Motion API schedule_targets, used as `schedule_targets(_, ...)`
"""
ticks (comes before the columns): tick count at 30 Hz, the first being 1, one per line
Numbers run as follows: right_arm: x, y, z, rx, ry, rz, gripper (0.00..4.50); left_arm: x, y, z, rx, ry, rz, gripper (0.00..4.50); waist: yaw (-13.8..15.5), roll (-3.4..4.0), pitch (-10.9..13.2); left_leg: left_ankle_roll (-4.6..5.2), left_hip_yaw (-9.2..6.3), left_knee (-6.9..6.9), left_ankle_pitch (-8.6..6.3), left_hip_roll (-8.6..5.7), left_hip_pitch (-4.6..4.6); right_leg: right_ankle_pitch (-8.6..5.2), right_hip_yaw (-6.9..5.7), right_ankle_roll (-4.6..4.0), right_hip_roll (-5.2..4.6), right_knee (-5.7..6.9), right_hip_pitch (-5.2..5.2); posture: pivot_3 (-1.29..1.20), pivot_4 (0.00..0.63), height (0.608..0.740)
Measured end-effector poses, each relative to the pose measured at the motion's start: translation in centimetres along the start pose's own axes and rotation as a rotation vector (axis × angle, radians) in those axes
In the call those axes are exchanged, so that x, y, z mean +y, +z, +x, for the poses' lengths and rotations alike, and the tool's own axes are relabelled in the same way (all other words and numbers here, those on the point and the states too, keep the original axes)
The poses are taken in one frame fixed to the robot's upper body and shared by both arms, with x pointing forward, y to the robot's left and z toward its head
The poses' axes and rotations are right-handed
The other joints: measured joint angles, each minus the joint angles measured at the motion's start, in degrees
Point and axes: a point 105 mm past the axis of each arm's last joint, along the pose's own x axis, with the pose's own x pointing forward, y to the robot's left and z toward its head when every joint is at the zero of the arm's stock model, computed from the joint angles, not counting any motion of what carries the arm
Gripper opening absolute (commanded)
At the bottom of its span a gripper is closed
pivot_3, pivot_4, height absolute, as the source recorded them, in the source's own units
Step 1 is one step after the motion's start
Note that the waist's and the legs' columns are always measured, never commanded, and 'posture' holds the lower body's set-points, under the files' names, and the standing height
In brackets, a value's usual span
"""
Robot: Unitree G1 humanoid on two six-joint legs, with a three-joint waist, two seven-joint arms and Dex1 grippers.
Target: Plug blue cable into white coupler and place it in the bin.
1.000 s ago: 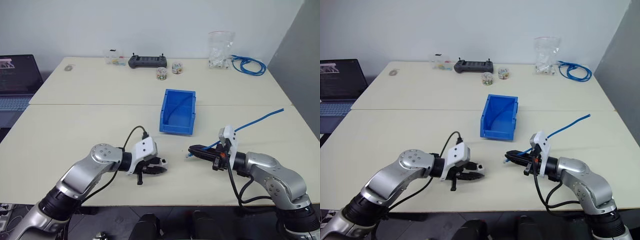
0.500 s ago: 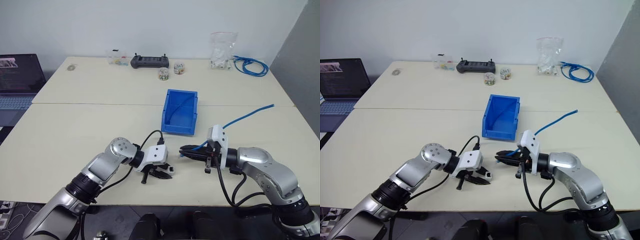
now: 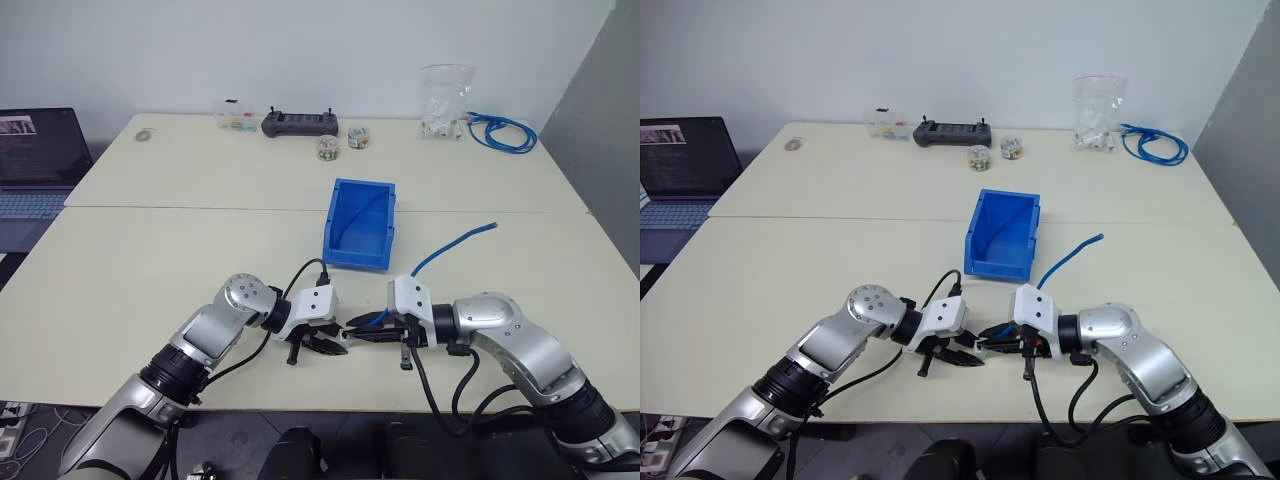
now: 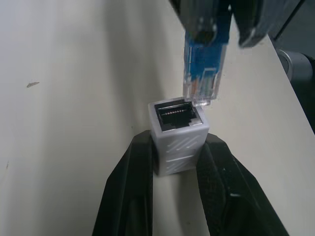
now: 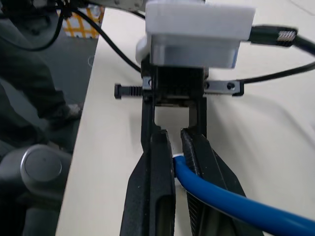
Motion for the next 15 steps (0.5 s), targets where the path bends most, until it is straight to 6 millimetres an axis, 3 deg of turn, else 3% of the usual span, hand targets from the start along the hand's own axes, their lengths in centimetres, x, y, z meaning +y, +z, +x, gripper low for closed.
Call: schedule_targets(15,-1.1,-0.2,0.2,0.017,-0.002,-0.062,0.02,-0.1,-0.1,-0.1,0.004,0.000,-0.014,0.89,-0.1,0.03,-0.1,0.00,0.01,-0.01,0.00,0.01,0.04,0.03,0.01,-0.04,0.01,0.02,0.00,0.00,0.150,0.740)
